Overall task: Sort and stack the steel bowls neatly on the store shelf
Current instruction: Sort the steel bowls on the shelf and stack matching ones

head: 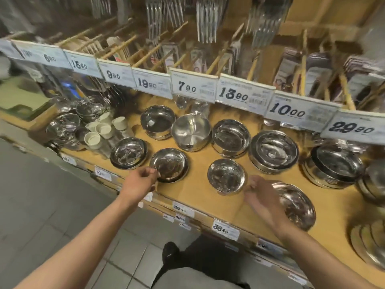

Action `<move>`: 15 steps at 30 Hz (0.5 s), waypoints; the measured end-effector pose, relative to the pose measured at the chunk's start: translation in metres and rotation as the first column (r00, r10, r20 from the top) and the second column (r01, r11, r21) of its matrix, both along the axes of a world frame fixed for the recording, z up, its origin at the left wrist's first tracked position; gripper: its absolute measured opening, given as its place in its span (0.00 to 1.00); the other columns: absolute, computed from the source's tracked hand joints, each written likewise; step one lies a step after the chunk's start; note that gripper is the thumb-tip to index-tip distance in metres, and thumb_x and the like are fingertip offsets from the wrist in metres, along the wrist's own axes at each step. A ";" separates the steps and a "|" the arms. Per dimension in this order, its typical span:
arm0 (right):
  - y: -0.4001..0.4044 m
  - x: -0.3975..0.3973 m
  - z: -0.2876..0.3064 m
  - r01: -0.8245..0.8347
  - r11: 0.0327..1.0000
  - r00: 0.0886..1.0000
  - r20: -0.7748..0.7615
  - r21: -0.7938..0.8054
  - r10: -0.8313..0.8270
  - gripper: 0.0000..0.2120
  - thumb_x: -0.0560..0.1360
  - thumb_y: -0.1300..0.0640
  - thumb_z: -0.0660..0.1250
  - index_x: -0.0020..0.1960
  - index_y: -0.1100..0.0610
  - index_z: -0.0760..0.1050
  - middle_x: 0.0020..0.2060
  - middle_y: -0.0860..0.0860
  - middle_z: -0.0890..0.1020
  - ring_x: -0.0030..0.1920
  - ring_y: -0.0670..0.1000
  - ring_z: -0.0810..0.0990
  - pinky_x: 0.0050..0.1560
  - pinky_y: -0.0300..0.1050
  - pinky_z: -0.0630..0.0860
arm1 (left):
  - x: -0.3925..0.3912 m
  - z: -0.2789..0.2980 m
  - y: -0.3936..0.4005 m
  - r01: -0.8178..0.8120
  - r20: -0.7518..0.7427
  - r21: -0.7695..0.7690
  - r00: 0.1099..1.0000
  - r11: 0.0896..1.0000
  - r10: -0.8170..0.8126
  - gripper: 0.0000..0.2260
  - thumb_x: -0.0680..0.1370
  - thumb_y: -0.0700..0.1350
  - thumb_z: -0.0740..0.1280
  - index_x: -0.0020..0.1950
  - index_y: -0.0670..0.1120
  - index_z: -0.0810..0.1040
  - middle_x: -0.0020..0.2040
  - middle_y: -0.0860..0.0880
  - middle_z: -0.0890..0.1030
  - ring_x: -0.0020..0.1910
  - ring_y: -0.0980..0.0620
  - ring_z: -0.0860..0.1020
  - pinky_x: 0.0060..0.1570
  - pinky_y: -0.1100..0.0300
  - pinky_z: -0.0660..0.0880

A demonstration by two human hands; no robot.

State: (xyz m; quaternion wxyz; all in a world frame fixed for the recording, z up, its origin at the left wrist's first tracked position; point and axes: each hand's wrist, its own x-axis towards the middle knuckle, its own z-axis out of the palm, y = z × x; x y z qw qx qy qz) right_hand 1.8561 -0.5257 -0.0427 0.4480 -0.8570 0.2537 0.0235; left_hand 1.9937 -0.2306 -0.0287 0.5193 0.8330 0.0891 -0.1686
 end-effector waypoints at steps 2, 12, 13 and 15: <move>0.010 0.013 -0.005 0.024 0.997 1.000 0.013 -0.076 -0.023 0.12 0.83 0.55 0.63 0.56 0.62 0.80 0.47 0.52 0.81 0.47 0.53 0.79 0.42 0.38 0.70 | 0.017 -0.006 0.010 0.001 -0.027 0.020 1.000 1.000 -0.001 0.05 0.80 0.43 0.68 0.45 0.45 0.79 0.43 0.47 0.81 0.43 0.49 0.79 0.49 0.53 0.81; 0.062 0.068 -0.023 0.278 0.937 0.930 -0.186 -0.209 -0.318 0.16 0.79 0.59 0.68 0.64 0.64 0.78 0.56 0.65 0.84 0.56 0.66 0.82 0.49 0.49 0.73 | 0.094 -0.024 0.022 0.313 -0.063 0.296 0.949 0.902 -0.309 0.06 0.78 0.47 0.68 0.48 0.46 0.82 0.48 0.45 0.85 0.51 0.42 0.81 0.56 0.50 0.77; 0.069 0.070 -0.023 0.281 0.935 0.926 -0.195 -0.215 -0.323 0.15 0.78 0.59 0.69 0.63 0.63 0.79 0.56 0.64 0.84 0.55 0.65 0.82 0.46 0.47 0.70 | 0.098 -0.025 0.021 0.347 -0.065 0.318 0.937 0.882 -0.345 0.08 0.79 0.47 0.68 0.50 0.44 0.82 0.49 0.44 0.85 0.51 0.42 0.81 0.54 0.52 0.76; 0.080 0.071 -0.021 0.288 0.933 0.918 -0.217 -0.215 -0.333 0.13 0.78 0.59 0.69 0.62 0.62 0.80 0.55 0.62 0.85 0.54 0.64 0.82 0.44 0.44 0.68 | 0.105 -0.029 0.019 0.393 -0.063 0.352 0.915 0.850 -0.398 0.08 0.79 0.46 0.68 0.51 0.42 0.81 0.49 0.45 0.84 0.51 0.42 0.80 0.48 0.56 0.73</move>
